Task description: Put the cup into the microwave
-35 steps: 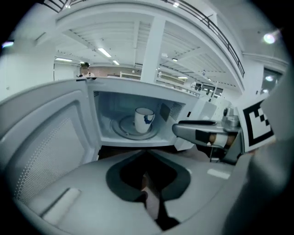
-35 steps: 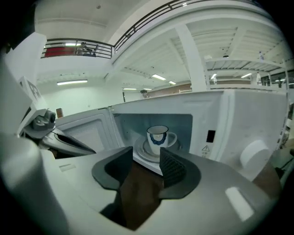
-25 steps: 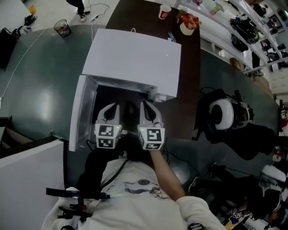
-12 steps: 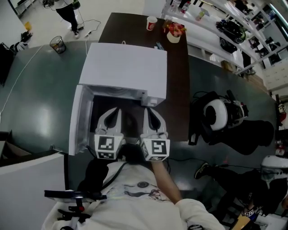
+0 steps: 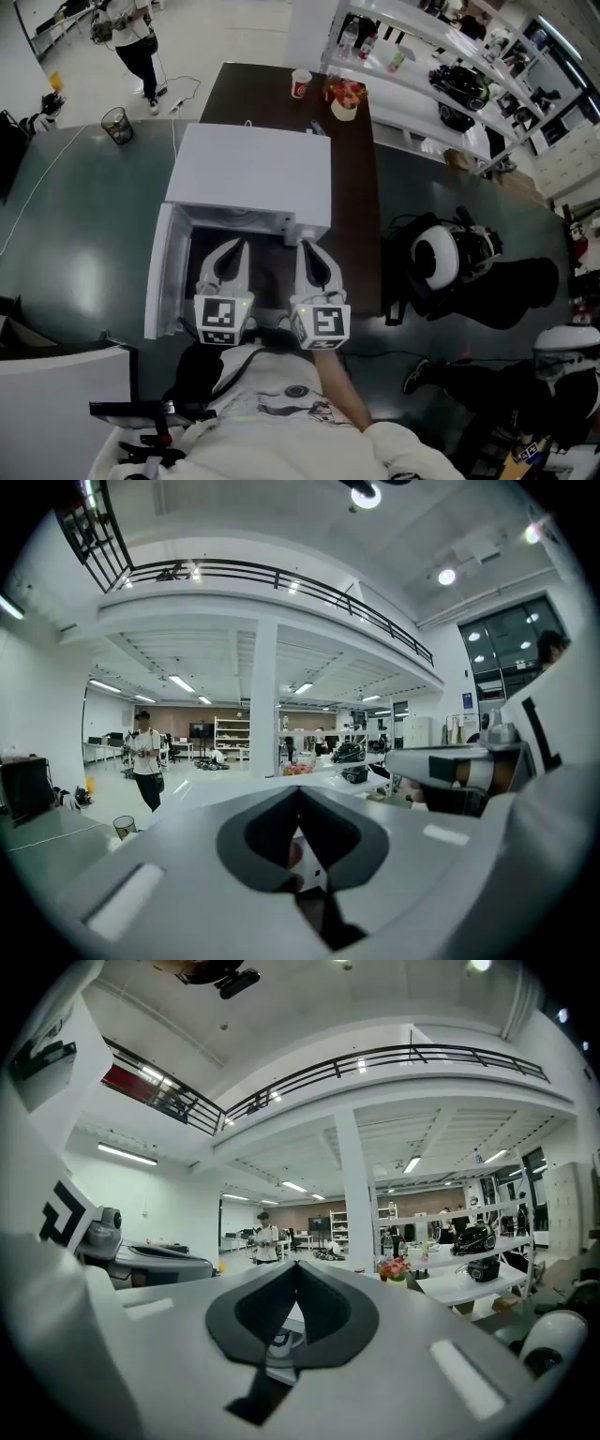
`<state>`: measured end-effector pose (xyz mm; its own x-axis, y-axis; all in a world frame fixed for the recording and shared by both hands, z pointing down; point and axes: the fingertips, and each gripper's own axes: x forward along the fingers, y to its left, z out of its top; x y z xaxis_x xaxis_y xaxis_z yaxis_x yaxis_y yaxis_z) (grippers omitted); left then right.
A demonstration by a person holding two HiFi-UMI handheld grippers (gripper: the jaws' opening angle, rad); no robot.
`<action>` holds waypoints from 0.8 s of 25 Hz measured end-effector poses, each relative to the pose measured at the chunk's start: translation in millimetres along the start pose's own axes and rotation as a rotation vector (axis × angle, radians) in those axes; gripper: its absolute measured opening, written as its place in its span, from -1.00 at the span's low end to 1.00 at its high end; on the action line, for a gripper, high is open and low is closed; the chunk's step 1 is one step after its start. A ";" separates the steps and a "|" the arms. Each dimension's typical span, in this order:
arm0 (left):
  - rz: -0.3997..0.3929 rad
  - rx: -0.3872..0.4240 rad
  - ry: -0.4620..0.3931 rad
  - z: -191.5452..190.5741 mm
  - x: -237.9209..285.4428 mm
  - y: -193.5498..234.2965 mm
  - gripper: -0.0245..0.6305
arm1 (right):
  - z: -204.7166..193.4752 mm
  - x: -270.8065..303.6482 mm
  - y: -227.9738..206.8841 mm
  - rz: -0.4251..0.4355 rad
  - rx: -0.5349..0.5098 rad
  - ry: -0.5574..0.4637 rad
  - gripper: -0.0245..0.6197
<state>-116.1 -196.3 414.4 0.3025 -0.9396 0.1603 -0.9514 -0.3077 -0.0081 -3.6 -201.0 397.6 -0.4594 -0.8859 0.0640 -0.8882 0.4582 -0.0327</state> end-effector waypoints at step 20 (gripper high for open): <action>-0.049 -0.005 0.042 -10.6 -1.8 -0.9 -0.93 | -1.3 6.1 20.3 0.029 -0.004 -0.004 -0.92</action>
<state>-116.4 -192.8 424.6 0.3460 -0.9163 0.2016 -0.9359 -0.3522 0.0059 -24.5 -197.0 398.5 -0.4851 -0.8725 0.0589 -0.8744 0.4842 -0.0300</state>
